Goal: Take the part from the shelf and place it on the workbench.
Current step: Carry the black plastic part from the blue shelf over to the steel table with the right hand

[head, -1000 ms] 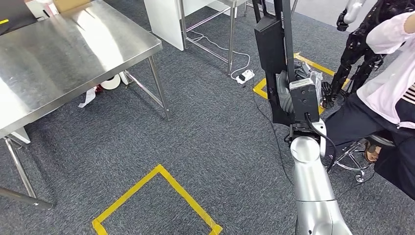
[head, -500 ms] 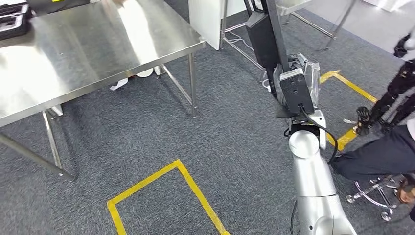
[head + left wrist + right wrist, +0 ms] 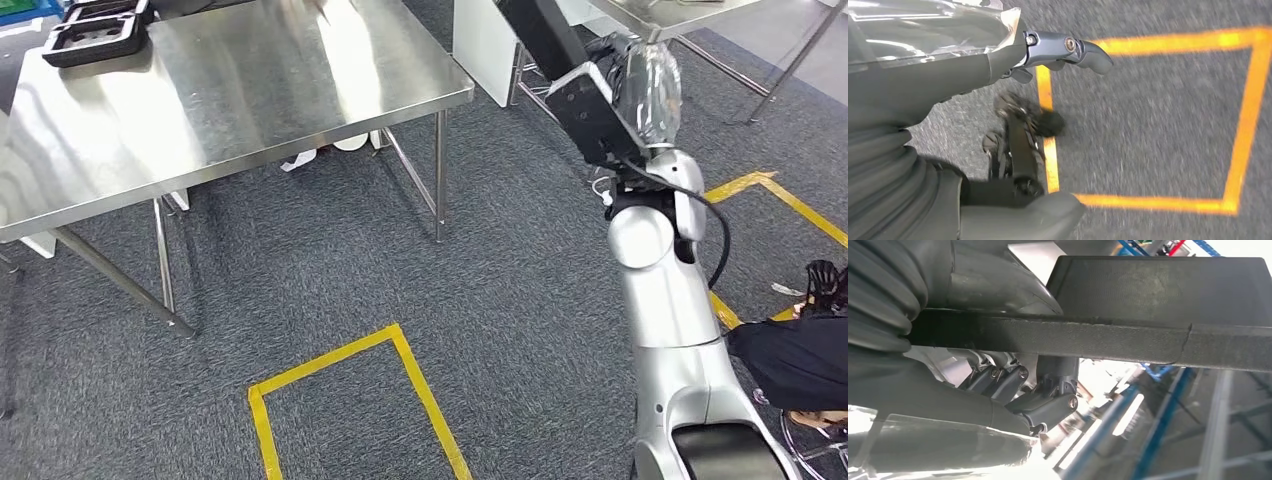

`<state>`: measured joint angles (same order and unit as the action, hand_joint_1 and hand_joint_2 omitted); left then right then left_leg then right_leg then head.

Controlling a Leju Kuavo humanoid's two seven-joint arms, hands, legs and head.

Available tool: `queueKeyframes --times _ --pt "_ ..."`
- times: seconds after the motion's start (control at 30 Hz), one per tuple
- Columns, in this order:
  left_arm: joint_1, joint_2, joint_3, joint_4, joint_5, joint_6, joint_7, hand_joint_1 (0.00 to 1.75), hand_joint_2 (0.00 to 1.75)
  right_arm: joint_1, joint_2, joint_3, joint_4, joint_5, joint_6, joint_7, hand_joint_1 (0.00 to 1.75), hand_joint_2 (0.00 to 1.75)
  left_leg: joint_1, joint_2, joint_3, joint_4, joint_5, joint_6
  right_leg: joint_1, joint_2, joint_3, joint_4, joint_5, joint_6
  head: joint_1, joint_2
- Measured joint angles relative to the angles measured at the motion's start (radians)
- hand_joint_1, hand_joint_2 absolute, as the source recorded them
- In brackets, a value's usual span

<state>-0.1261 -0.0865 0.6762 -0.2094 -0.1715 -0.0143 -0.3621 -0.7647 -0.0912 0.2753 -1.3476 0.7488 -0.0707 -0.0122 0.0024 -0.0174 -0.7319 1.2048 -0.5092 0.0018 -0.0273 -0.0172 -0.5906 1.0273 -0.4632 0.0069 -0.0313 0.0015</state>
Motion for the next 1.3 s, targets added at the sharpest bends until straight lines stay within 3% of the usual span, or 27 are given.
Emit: queueKeyframes --times 0.07,0.1,0.13,0.2,0.27,0.3,0.37,0.43,0.5,0.57,0.6,0.63,0.7,0.73,0.8,0.87,0.93,1.0,1.03,1.1,1.13,1.23,1.3 --pt "-0.015 -0.01 -0.011 0.0 -0.014 -0.01 0.01 0.0 1.75 -0.048 -0.017 0.014 0.013 0.017 0.017 0.014 1.75 1.75 0.004 0.014 -0.056 0.099 -0.026 -0.004 0.003 -0.023 0.002 0.0 -0.004 -0.005 -0.001 0.0" --pt "-0.019 -0.016 -0.017 0.0 -0.019 -0.012 0.013 0.0 1.75 -0.071 -0.025 0.021 0.021 0.021 0.024 0.021 1.75 1.75 0.006 0.016 -0.059 0.098 -0.012 -0.003 0.004 -0.034 0.004 0.0 -0.006 -0.006 -0.001 0.0" --pt "-0.023 -0.021 -0.022 0.0 -0.024 -0.013 0.014 0.0 1.75 -0.09 -0.031 0.027 0.026 0.022 0.03 0.026 1.75 1.75 0.006 0.022 -0.04 0.055 0.019 0.0 0.006 -0.044 0.008 0.0 -0.008 -0.007 -0.001 0.0" --pt "-0.033 -0.026 -0.033 0.0 -0.034 -0.007 0.014 0.0 1.75 -0.124 -0.047 0.036 0.036 0.011 0.035 0.031 1.75 1.75 -0.002 0.063 0.03 -0.085 0.085 0.012 0.011 -0.064 0.015 0.0 -0.015 -0.003 -0.001 0.0" --pt "-0.046 -0.029 -0.041 -0.001 -0.036 0.004 0.013 0.0 1.75 -0.143 -0.067 0.043 0.041 -0.009 0.03 0.033 1.75 1.75 -0.014 0.095 0.069 -0.166 0.105 0.024 0.019 -0.086 0.02 -0.001 -0.022 0.005 0.0 0.0" --pt "-0.05 -0.03 -0.042 -0.002 -0.035 0.007 0.012 0.0 1.75 -0.146 -0.076 0.047 0.044 -0.017 0.026 0.033 1.75 1.75 -0.02 0.093 0.071 -0.173 0.099 0.028 0.023 -0.098 0.022 -0.003 -0.025 0.01 0.0 0.0" --pt "-0.052 -0.032 -0.044 -0.003 -0.031 0.013 0.012 0.0 1.75 -0.147 -0.086 0.055 0.047 -0.027 0.021 0.033 1.75 1.75 -0.017 0.066 0.076 -0.183 0.102 0.037 0.026 -0.113 0.029 -0.006 -0.031 0.019 0.001 0.0" --pt "-0.054 -0.034 -0.044 -0.004 -0.027 0.025 0.013 0.0 1.75 -0.145 -0.096 0.063 0.049 -0.033 0.014 0.033 1.75 1.75 -0.01 0.041 0.089 -0.197 0.109 0.05 0.024 -0.072 0.016 0.034 -0.053 0.021 0.003 0.0" --pt "-0.06 -0.035 -0.045 -0.006 -0.019 0.038 0.014 0.0 1.75 -0.134 -0.111 0.07 0.05 -0.04 0.0 0.031 1.75 1.75 -0.006 0.012 0.096 -0.204 0.113 0.058 0.018 -0.009 -0.044 0.152 -0.099 0.017 0.008 0.0" --pt "-0.061 -0.032 -0.044 -0.008 -0.008 0.047 0.014 0.0 1.75 -0.112 -0.121 0.077 0.053 -0.046 -0.013 0.03 1.75 1.75 -0.005 -0.021 0.096 -0.203 0.111 0.059 0.016 0.012 -0.113 0.262 -0.127 0.019 0.013 0.0" --pt "-0.059 -0.029 -0.043 -0.008 -0.002 0.051 0.014 0.0 1.75 -0.1 -0.122 0.082 0.055 -0.049 -0.019 0.03 1.75 1.75 -0.004 -0.038 0.096 -0.202 0.111 0.059 0.014 0.014 -0.127 0.27 -0.12 0.026 0.014 0.0" --pt "-0.058 -0.026 -0.042 -0.008 0.001 0.054 0.013 0.0 1.75 -0.09 -0.122 0.087 0.058 -0.051 -0.024 0.028 1.75 1.75 -0.003 -0.054 0.096 -0.2 0.109 0.057 0.012 0.017 -0.12 0.236 -0.095 0.036 0.015 0.0" --pt "-0.056 -0.018 -0.04 -0.009 0.004 0.057 0.012 0.0 1.75 -0.08 -0.12 0.099 0.066 -0.053 -0.036 0.024 1.75 1.75 -0.001 -0.084 0.095 -0.191 0.104 0.049 0.002 0.044 -0.07 0.103 -0.027 0.055 0.016 0.0" --pt "-0.055 -0.013 -0.039 -0.009 0.004 0.058 0.012 0.0 1.75 -0.078 -0.118 0.104 0.071 -0.053 -0.041 0.021 1.75 1.75 -0.001 -0.096 0.092 -0.186 0.101 0.043 -0.001 0.058 -0.046 0.049 -0.003 0.057 0.018 0.0" --pt "-0.052 -0.005 -0.037 -0.009 0.004 0.059 0.011 0.0 1.75 -0.074 -0.115 0.111 0.079 -0.054 -0.049 0.018 1.75 1.75 -0.002 -0.116 0.086 -0.182 0.099 0.033 0.001 0.07 -0.026 0.008 0.013 0.046 0.019 0.0" --pt "-0.046 0.002 -0.035 -0.01 0.004 0.062 0.011 0.0 1.75 -0.072 -0.109 0.118 0.085 -0.055 -0.051 0.018 1.75 1.75 0.0 -0.128 0.081 -0.184 0.1 0.024 0.002 0.051 -0.022 0.005 0.015 0.03 0.019 0.0" --pt "-0.043 0.007 -0.034 -0.01 0.005 0.064 0.01 0.0 1.75 -0.076 -0.101 0.123 0.09 -0.055 -0.053 0.016 1.75 1.75 -0.003 -0.092 0.066 -0.151 0.08 0.014 -0.002 0.033 -0.017 0.001 0.016 0.014 0.014 0.0" --pt "-0.044 0.009 -0.033 -0.011 0.008 0.066 0.007 0.0 1.75 -0.078 -0.096 0.126 0.095 -0.057 -0.062 0.002 1.75 1.75 -0.003 -0.023 0.013 -0.043 0.027 0.004 0.0 0.018 -0.013 0.0 0.013 0.0 0.006 0.0" --pt "-0.045 0.011 -0.033 -0.011 0.01 0.066 0.005 0.0 1.75 -0.077 -0.092 0.126 0.1 -0.058 -0.071 -0.009 1.75 1.75 0.0 -0.001 -0.023 0.025 0.001 0.0 0.002 0.011 -0.012 0.0 0.011 -0.005 0.002 0.0" --pt "-0.043 0.012 -0.032 -0.011 0.014 0.067 0.0 0.0 1.75 -0.073 -0.082 0.128 0.115 -0.066 -0.091 -0.035 1.75 1.75 0.005 0.015 -0.066 0.094 -0.01 -0.003 0.006 -0.001 -0.009 0.0 0.007 -0.009 0.002 0.0" --pt "-0.042 0.013 -0.032 -0.011 0.014 0.067 -0.002 0.0 1.75 -0.072 -0.075 0.129 0.125 -0.073 -0.101 -0.047 1.75 1.75 0.006 0.016 -0.059 0.073 0.012 -0.001 0.007 -0.006 -0.007 0.0 0.006 -0.01 0.002 0.0" --pt "-0.042 0.021 -0.031 -0.011 0.015 0.074 -0.005 0.0 1.75 -0.072 -0.058 0.131 0.149 -0.095 -0.127 -0.076 1.75 1.75 0.001 0.027 0.035 -0.118 0.1 0.016 0.012 -0.016 0.002 -0.001 -0.002 -0.007 0.002 0.0" --pt "-0.043 0.026 -0.031 -0.012 0.015 0.079 -0.005 0.0 1.75 -0.073 -0.053 0.131 0.165 -0.103 -0.136 -0.086 1.75 1.75 -0.006 0.033 0.068 -0.18 0.11 0.025 0.017 -0.021 0.005 -0.002 -0.007 -0.001 0.003 0.0"
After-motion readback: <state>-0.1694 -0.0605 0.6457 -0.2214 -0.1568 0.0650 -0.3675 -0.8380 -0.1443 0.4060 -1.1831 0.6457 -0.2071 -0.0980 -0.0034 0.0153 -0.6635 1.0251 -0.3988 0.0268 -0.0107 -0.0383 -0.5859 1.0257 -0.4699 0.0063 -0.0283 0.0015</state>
